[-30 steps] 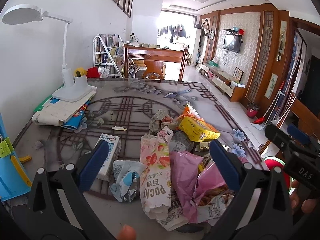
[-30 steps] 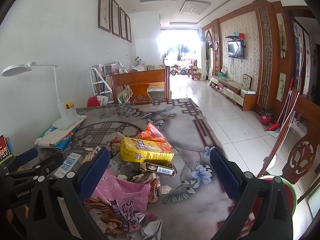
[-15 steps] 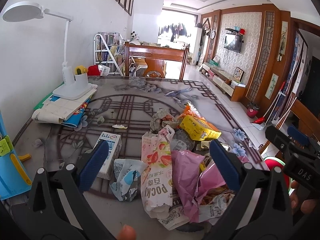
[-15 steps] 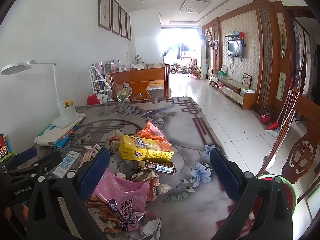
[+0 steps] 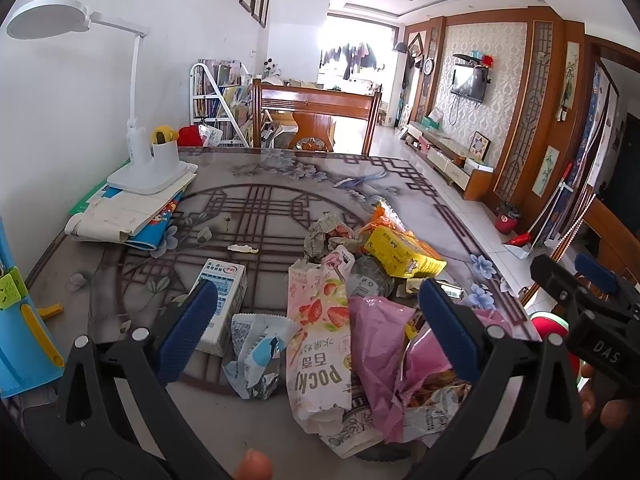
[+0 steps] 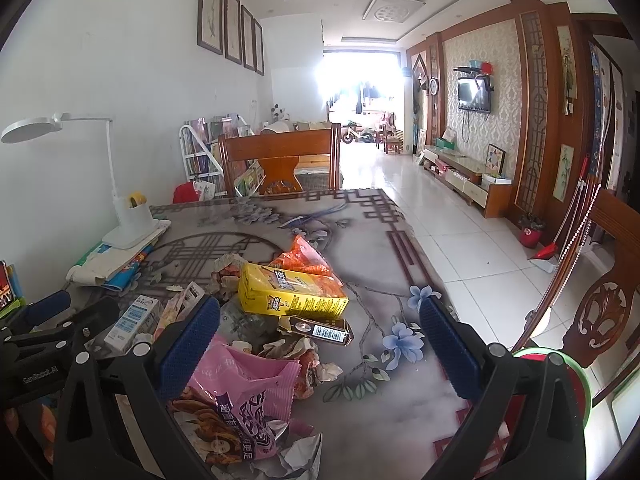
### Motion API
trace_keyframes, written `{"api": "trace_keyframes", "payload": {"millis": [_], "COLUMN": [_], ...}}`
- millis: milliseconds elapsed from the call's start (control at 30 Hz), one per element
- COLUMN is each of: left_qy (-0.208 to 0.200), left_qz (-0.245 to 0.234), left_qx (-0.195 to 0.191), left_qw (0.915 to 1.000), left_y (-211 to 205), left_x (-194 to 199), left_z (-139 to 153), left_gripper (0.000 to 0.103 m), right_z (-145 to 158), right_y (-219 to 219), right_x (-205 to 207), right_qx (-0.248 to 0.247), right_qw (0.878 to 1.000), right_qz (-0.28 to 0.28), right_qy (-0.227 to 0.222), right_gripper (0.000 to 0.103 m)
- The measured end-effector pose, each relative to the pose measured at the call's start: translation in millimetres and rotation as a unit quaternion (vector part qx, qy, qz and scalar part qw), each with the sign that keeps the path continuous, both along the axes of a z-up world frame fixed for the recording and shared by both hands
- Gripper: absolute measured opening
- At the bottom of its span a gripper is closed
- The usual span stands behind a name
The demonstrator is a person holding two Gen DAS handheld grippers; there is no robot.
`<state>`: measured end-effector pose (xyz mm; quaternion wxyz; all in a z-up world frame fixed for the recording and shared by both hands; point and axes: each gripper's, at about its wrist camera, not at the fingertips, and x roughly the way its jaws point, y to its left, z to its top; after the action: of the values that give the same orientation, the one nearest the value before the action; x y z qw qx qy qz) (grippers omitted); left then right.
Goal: Collect trash
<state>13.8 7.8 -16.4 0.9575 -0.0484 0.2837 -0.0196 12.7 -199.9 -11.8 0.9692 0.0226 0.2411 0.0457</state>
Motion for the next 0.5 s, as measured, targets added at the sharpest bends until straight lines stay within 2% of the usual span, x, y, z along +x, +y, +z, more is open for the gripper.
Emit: {"api": "trace_keyframes", "payload": {"millis": [500], "left_qy": [0.004], "left_qz": [0.003], "left_qx": [0.001], "left_qw": [1.0], "left_y": [1.9], "left_x": [1.0], "left_z": [-1.9], "left_gripper": [0.099], "right_z": [0.0], "right_y": [1.4], "right_x": [1.7], "right_qx": [-0.001], "right_qw": [1.0], "right_qz": [-0.001], "right_qy": [0.001], "right_gripper": [0.096]}}
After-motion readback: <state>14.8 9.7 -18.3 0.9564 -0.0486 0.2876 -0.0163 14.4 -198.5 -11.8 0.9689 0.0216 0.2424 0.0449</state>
